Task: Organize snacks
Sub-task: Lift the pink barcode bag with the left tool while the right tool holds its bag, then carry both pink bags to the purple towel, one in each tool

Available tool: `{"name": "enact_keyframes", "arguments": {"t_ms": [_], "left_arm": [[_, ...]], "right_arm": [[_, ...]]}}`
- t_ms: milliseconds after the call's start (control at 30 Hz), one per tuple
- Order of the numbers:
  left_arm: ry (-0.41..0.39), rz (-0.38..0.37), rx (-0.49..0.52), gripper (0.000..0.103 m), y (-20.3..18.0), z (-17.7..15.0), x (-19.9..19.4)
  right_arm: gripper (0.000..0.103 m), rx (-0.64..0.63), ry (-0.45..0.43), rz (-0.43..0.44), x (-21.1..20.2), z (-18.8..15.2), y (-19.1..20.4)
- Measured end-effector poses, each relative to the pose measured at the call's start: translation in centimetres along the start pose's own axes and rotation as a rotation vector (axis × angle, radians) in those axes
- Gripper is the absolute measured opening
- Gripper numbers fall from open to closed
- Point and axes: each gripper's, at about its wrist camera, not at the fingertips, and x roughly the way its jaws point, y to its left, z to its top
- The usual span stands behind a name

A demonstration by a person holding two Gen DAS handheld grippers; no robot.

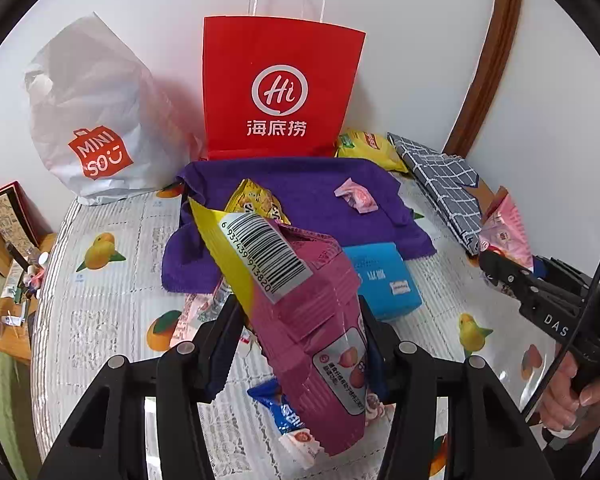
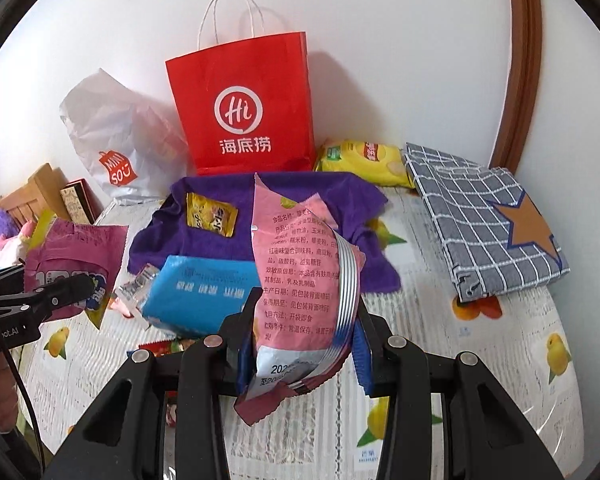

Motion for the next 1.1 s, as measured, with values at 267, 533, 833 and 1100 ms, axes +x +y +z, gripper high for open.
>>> {"name": "enact_keyframes", "arguments": {"t_ms": [267,533,833,1100], "left_arm": [[0.002,-0.009,-0.005,0.052,0.3,1.0,0.8],[-0.002,-0.024,0.005,0.052,0.4,1.9,1.5],[-0.019,-0.018,0.007,0.052,0.9,3.4,1.6],[-0.026,-0.016,-0.003,0.052,1.5,5.0,2.3]], "right_arm": [[0.040,-0.008,0.008,0.000,0.9,0.8,0.6],[0.040,-0.007,0.007,-0.012,1.3,1.5,0.7],[0.040,-0.020,-0.004,-0.008,1.8,2.9,1.0],[0.040,-0.035,-0.013,-0.004,2.9,4.5,1.4]]}}
